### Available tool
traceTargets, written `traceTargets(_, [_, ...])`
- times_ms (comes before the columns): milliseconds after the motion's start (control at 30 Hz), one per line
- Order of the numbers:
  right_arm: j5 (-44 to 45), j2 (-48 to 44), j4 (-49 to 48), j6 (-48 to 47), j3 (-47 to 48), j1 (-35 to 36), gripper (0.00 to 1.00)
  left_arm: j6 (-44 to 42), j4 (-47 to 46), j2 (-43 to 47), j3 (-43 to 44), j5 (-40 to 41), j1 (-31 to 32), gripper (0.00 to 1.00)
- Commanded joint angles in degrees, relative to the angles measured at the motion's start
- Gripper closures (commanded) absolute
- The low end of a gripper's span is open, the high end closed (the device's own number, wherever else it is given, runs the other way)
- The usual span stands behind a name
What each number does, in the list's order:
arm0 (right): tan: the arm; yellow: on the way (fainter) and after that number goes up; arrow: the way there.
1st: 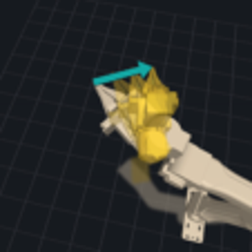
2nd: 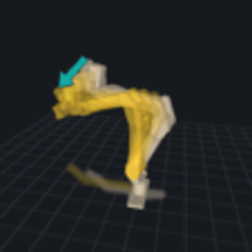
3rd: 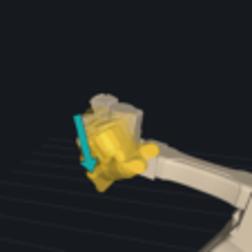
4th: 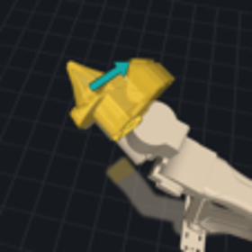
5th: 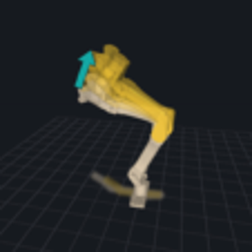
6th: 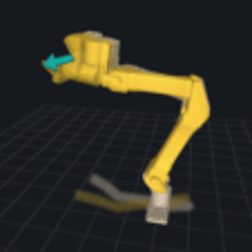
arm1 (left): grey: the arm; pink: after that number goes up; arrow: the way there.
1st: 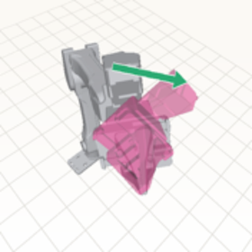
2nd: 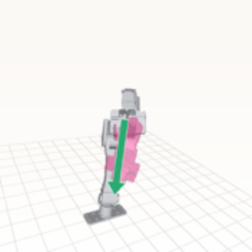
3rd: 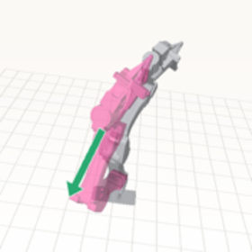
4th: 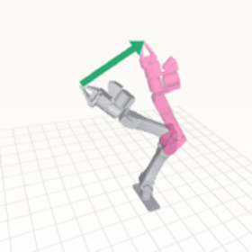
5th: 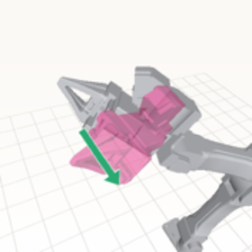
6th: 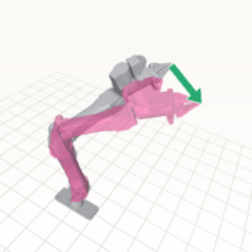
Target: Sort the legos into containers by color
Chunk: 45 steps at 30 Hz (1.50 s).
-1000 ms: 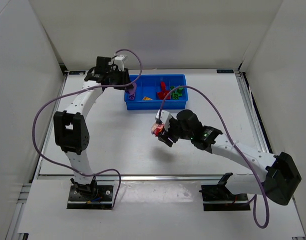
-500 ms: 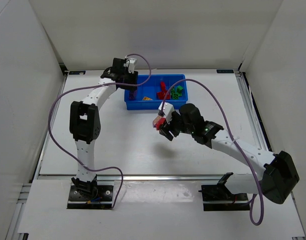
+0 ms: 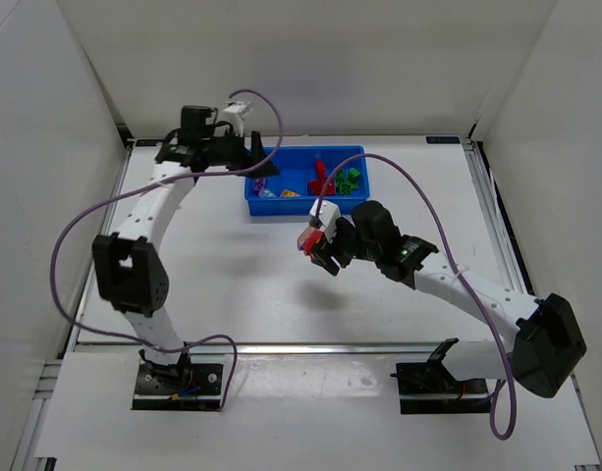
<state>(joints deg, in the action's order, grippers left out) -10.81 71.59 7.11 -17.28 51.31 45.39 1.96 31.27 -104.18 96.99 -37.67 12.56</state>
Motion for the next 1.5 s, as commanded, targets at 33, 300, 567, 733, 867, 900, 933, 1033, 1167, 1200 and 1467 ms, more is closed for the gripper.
traceTargets(33, [-2.0, 1.0, -4.9, -2.2, 4.4, 0.1, 0.96, 6.7, -0.2, 7.2, -8.3, -38.8, -5.7, 0.18])
traceTargets(300, [-3.5, 4.1, -6.8, -3.0, 8.5, 0.1, 0.97, 9.1, -0.2, 11.2, -21.8, -47.6, -5.7, 0.19])
traceTargets(567, [-4.8, 6.4, -7.0, -2.9, 11.8, 0.4, 0.96, 9.1, -0.4, 10.1, -20.1, -47.1, -4.4, 0.19])
traceTargets(733, [-5.2, 7.4, -8.7, -3.3, 12.9, 0.9, 0.96, 9.1, -0.3, 9.5, -19.4, -46.3, -2.8, 0.20])
traceTargets(867, [-5.5, 7.5, -9.0, -3.6, 13.6, 1.6, 0.97, 8.9, -0.3, 9.4, -19.3, -44.8, -2.7, 0.20])
traceTargets(900, [-5.4, 7.4, -9.0, -3.8, 13.6, 1.8, 0.97, 8.9, -0.3, 9.3, -19.2, -44.5, -2.8, 0.20])
traceTargets(933, [-5.3, 7.0, -9.0, -3.9, 13.4, 2.2, 0.96, 8.8, -0.2, 9.2, -19.3, -44.0, -2.8, 0.20])
traceTargets(1033, [-5.3, 6.5, -9.0, -4.1, 13.1, 3.4, 0.96, 8.8, -0.2, 8.9, -19.5, -42.8, -2.8, 0.21])
traceTargets(1167, [-5.1, 6.0, -9.0, -4.4, 12.9, 4.7, 0.96, 8.6, -0.2, 8.2, -19.5, -41.0, -2.7, 0.22])
traceTargets(1200, [-5.2, 5.9, -9.0, -4.5, 13.1, 5.0, 0.96, 8.6, -0.2, 7.9, -19.3, -41.0, -2.8, 0.23])
traceTargets(1467, [-4.4, 6.5, -9.5, -5.3, 13.0, 5.4, 0.96, 8.8, -0.2, 7.1, -19.2, -42.2, -2.8, 0.53])
